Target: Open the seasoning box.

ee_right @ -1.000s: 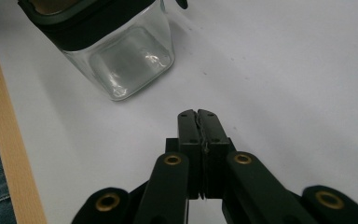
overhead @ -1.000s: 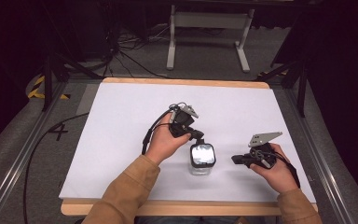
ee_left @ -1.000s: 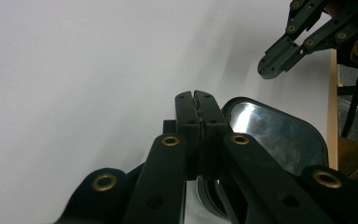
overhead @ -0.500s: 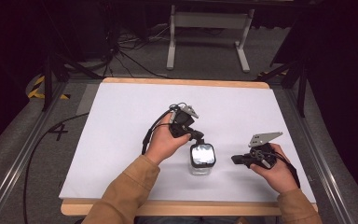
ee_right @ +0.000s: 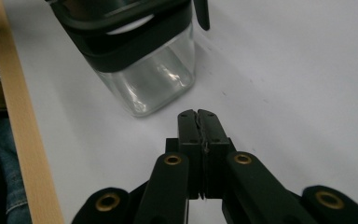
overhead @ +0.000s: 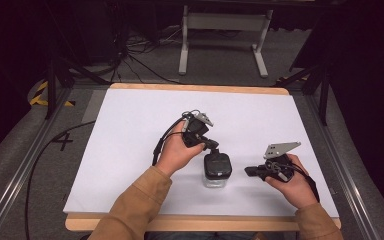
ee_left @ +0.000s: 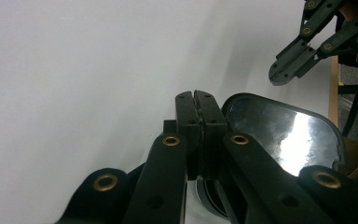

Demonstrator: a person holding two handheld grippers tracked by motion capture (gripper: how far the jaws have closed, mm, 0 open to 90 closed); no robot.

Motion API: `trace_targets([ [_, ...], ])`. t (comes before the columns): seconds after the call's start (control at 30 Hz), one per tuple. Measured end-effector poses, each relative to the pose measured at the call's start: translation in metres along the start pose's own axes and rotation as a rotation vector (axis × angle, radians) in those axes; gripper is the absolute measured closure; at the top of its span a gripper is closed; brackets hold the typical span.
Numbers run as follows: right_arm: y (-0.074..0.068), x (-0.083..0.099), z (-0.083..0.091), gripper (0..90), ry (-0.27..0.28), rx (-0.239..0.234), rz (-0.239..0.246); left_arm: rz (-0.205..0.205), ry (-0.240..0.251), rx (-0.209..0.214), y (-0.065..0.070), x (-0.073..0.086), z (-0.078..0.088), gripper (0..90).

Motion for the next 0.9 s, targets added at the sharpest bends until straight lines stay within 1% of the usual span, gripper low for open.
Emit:
trace_targets([
  [0.1, -0.008, -0.006, -0.001, 90.0, 0.028, -0.021, 0.019, -0.002, 0.000, -0.004, 0.000, 0.000, 0.000, 90.0],
  [0.17, -0.017, -0.013, -0.004, 90.0, 0.058, -0.047, 0.042, -0.001, -0.003, -0.004, 0.000, 0.000, 0.000, 90.0],
  [0.23, -0.024, -0.018, -0.006, 90.0, 0.073, -0.070, 0.057, -0.004, -0.001, -0.004, 0.000, 0.000, 0.000, 90.0],
  [0.37, -0.035, -0.024, -0.009, 90.0, 0.090, -0.099, 0.083, -0.005, 0.003, -0.004, 0.000, 0.000, 0.000, 90.0],
  [0.43, -0.039, -0.026, -0.010, 90.0, 0.096, -0.107, 0.084, -0.004, 0.004, -0.006, 0.000, 0.000, 0.000, 90.0],
  [0.47, -0.040, -0.027, -0.010, 90.0, 0.096, -0.104, 0.092, -0.006, 0.004, -0.008, 0.000, 0.000, 0.000, 90.0],
  [0.57, -0.044, -0.029, -0.011, 90.0, 0.099, -0.110, 0.093, -0.004, 0.006, -0.011, 0.001, 0.000, 0.000, 90.0],
  [0.73, -0.044, -0.030, -0.011, 90.0, 0.104, -0.103, 0.097, -0.002, 0.016, -0.012, 0.002, 0.001, 0.000, 89.7],
  [0.8, -0.044, -0.030, -0.011, 90.0, 0.109, -0.101, 0.095, 0.006, 0.038, 0.000, 0.002, 0.000, 0.003, 87.2],
  [0.87, -0.044, -0.031, -0.011, 90.0, 0.113, -0.100, 0.095, 0.004, 0.066, -0.016, 0.004, -0.001, 0.010, 86.9],
  [0.9, -0.044, -0.032, -0.011, 90.0, 0.118, -0.095, 0.097, 0.004, 0.066, -0.016, 0.004, -0.001, 0.010, 87.1],
])
Point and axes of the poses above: each handheld gripper's, and its own axes: z roughly backward along the jaws, x roughly out of its underside, y roughly to its right, the point moved 4 cm from there along -z, roughly forward along the jaws, and after that the axes turned 8 degrees about y, right-handed, at the moved point
